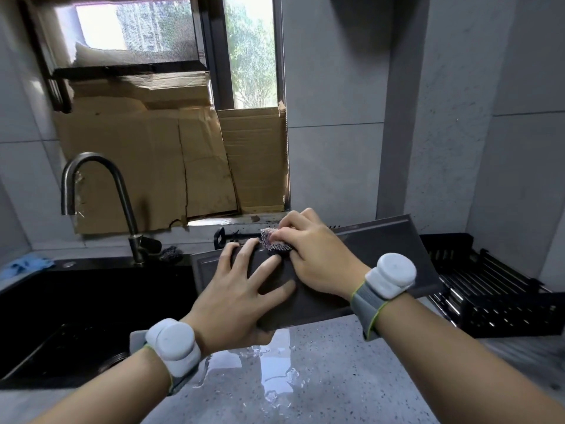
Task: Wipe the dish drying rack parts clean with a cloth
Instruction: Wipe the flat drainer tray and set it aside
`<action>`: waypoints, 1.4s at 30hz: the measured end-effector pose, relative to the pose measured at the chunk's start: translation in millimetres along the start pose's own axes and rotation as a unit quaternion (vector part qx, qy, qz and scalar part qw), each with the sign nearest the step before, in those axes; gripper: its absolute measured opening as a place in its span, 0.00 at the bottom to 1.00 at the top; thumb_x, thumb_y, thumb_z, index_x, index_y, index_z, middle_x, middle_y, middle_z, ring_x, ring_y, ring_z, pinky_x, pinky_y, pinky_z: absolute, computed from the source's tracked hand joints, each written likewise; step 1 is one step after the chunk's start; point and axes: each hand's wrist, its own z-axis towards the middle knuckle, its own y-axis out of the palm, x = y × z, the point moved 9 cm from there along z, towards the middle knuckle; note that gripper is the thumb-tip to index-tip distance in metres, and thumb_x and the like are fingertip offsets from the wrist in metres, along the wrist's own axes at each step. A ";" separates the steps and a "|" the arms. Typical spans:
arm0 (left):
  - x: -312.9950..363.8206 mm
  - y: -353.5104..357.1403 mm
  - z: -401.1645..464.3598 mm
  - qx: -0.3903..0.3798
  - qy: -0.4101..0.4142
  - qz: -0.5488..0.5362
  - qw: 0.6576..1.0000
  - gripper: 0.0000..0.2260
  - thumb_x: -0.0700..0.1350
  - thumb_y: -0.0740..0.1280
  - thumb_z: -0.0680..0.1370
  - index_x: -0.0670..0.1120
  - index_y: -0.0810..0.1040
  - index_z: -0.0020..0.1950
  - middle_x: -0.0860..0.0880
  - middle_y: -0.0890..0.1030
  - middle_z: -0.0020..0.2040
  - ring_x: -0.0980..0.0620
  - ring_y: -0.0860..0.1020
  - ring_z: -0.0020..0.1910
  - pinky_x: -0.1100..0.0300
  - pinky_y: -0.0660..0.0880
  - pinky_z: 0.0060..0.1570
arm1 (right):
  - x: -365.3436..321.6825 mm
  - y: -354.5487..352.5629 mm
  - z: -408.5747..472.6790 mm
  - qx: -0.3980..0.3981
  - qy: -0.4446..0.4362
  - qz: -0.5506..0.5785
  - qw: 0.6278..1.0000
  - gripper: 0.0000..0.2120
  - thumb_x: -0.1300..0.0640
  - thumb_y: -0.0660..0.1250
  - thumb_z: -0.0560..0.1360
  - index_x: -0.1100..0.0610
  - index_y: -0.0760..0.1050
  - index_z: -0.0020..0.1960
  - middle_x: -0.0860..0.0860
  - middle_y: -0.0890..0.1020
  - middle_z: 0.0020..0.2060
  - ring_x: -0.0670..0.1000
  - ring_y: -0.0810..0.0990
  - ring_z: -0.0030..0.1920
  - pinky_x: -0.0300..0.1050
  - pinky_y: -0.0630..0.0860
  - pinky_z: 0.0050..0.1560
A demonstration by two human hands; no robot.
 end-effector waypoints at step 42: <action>-23.0 -12.0 -0.9 0.091 -0.320 -0.207 0.920 0.32 0.66 0.71 0.63 0.56 0.71 0.64 0.49 0.66 0.65 0.40 0.66 0.67 0.41 0.63 0.65 | 41.3 -11.0 -80.4 0.326 0.287 0.256 0.864 0.16 0.70 0.68 0.74 0.53 0.80 0.56 0.50 0.68 0.58 0.30 0.71 0.55 0.22 0.65 0.57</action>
